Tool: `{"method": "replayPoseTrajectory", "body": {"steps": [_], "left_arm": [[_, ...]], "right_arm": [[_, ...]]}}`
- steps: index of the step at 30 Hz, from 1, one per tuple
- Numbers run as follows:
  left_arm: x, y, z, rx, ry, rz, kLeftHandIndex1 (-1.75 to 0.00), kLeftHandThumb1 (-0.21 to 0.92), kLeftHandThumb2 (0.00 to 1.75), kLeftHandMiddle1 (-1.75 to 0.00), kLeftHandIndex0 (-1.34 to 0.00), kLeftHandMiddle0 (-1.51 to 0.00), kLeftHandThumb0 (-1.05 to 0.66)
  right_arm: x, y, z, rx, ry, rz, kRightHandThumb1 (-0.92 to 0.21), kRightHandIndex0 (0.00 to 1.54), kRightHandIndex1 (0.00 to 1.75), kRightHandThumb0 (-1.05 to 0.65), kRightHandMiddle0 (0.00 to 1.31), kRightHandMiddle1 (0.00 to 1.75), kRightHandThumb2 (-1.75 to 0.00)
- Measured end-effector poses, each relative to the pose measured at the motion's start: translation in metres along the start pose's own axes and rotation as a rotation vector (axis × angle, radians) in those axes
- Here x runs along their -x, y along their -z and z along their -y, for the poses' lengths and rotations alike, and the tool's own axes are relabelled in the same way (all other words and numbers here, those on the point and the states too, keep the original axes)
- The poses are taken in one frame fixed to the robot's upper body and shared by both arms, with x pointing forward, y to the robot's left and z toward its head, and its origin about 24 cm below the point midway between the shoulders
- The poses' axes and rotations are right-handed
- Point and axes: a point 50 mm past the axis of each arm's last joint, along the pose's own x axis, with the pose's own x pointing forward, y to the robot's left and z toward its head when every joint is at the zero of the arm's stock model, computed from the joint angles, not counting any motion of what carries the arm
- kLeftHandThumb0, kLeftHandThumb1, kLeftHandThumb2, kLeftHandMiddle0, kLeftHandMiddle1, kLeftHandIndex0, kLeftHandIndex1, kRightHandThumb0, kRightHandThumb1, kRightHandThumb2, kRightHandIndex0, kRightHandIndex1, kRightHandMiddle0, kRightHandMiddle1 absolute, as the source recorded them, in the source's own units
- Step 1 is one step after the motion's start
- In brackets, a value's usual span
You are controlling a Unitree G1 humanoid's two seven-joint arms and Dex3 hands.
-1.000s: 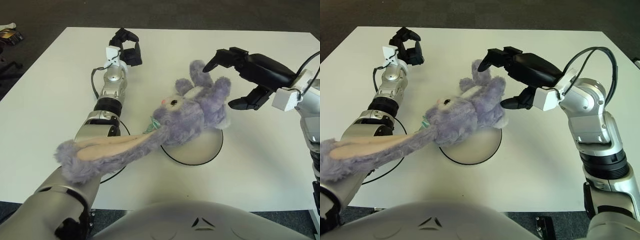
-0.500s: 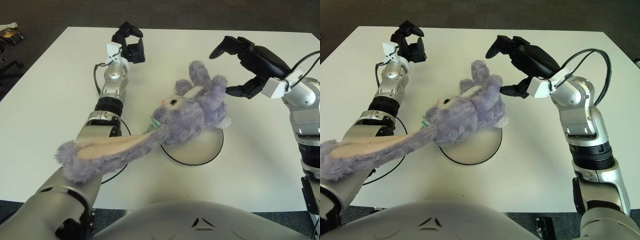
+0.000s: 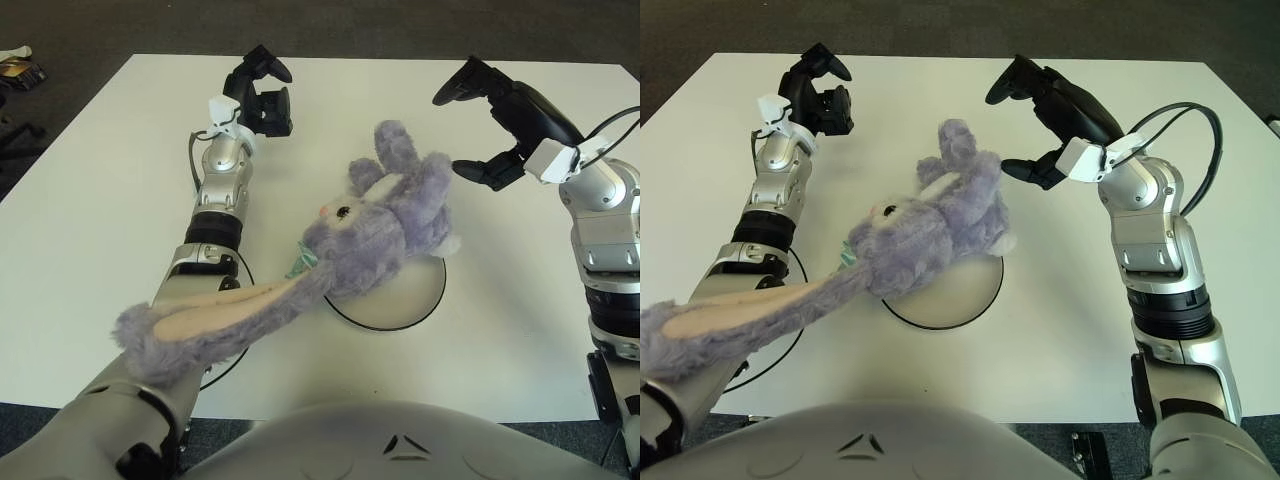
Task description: Put the doll into the plate.
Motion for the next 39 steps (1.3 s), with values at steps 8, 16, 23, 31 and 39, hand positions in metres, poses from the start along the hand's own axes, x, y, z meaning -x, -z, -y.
{"method": "replayPoseTrajectory", "body": {"steps": [8, 16, 23, 31, 39], "left_arm": [[0.010, -0.001, -0.007, 0.018, 0.014, -0.037, -1.75, 0.30, 1.34, -1.75, -0.63, -1.37, -0.49], [0.012, -0.004, -0.012, 0.011, 0.011, -0.045, -1.75, 0.29, 1.35, -1.75, -0.63, -1.36, -0.49], [0.013, -0.005, -0.025, -0.047, -0.005, -0.056, -1.75, 0.30, 1.35, -1.75, -0.63, -1.35, -0.49], [0.017, -0.008, -0.058, -0.166, -0.050, -0.098, -1.75, 0.31, 1.33, -1.75, -0.62, -1.35, -0.48], [0.020, -0.027, -0.088, -0.292, -0.083, -0.070, -1.75, 0.31, 1.33, -1.75, -0.62, -1.34, -0.48]], "right_arm": [[0.000, 0.002, 0.002, -0.009, 0.005, -0.038, -0.12, 0.00, 0.89, -0.01, 0.00, 1.39, -1.48], [-0.002, 0.001, 0.007, 0.024, 0.025, -0.058, -0.18, 0.00, 1.00, -0.17, 0.00, 1.37, -1.41], [-0.003, 0.004, 0.008, 0.061, 0.034, -0.110, -0.26, 0.00, 1.04, -0.31, 0.00, 1.32, -1.31], [-0.004, 0.007, 0.007, 0.050, 0.054, -0.136, -0.26, 0.00, 1.04, -0.29, 0.00, 1.39, -1.31], [-0.005, 0.012, 0.006, 0.033, 0.050, -0.146, -0.24, 0.00, 1.02, -0.28, 0.00, 1.42, -1.32]]}}
